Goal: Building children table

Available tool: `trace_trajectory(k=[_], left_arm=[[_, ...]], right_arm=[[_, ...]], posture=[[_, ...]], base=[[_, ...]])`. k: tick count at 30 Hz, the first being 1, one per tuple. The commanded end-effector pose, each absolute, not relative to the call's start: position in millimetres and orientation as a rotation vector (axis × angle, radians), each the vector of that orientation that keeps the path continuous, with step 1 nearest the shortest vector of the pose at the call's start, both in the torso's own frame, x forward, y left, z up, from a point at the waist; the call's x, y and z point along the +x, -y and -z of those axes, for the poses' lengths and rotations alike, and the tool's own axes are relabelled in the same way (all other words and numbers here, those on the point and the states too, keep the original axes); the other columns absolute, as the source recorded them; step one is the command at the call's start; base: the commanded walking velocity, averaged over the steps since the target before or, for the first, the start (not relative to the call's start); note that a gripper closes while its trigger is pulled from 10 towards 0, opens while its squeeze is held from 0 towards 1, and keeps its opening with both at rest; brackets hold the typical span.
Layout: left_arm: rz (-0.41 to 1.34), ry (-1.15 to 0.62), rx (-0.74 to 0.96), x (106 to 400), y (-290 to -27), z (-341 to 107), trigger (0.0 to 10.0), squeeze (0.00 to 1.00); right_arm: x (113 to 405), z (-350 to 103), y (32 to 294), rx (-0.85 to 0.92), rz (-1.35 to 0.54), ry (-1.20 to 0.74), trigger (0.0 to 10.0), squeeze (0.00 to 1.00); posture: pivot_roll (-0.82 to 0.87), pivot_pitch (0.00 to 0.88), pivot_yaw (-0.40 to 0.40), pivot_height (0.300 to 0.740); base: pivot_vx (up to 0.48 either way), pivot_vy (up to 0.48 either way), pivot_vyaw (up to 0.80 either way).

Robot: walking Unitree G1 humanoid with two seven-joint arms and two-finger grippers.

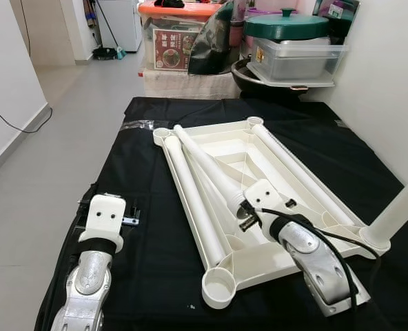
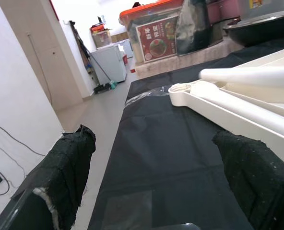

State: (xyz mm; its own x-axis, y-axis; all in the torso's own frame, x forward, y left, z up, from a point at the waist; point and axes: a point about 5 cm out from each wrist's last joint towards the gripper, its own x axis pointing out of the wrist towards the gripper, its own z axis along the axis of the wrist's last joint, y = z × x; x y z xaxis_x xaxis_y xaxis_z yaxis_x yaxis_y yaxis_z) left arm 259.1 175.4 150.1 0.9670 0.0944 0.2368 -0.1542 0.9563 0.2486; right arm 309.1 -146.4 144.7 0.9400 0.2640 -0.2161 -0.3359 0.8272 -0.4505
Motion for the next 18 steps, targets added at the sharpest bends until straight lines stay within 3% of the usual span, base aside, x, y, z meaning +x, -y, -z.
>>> trace_trajectory(k=[1, 6, 10, 14, 18], left_arm=[[-0.140, 0.196, 0.281, 258.7, -175.8, -144.7, 10.0, 0.00], [-0.145, 0.197, 0.278, 258.5, -176.5, -145.1, 10.0, 0.00], [-0.153, 0.183, 0.154, 259.5, -180.0, -146.3, 10.0, 0.00], [-0.105, 0.192, -0.281, 263.1, -184.6, -158.4, 10.0, 0.00], [0.017, 0.222, -0.470, 267.4, -180.2, -170.7, 10.0, 0.00]], right_arm=[[313.8, -150.2, 157.0, -0.481, -0.245, -0.126, 0.0, 0.00], [318.3, -161.3, 162.8, -0.423, -0.181, -0.063, 0.0, 0.00], [324.2, -182.9, 166.6, -0.216, -0.122, 0.051, 0.0, 0.00], [323.9, -203.7, 153.8, 0.194, -0.263, 0.141, 0.0, 0.00], [318.6, -207.3, 138.4, 0.326, -0.403, 0.171, 0.0, 0.00]], posture=[[0.09, 0.000, -0.065, 0.740], [0.09, 0.000, -0.064, 0.740], [0.09, 0.000, -0.062, 0.740], [0.10, 0.000, -0.064, 0.740], [0.10, 0.000, -0.065, 0.740]], base=[[0.000, 0.000, 0.00], [0.000, 0.000, 0.00], [0.000, 0.000, 0.00], [0.000, 0.000, 0.00], [0.000, 0.000, 0.00]])
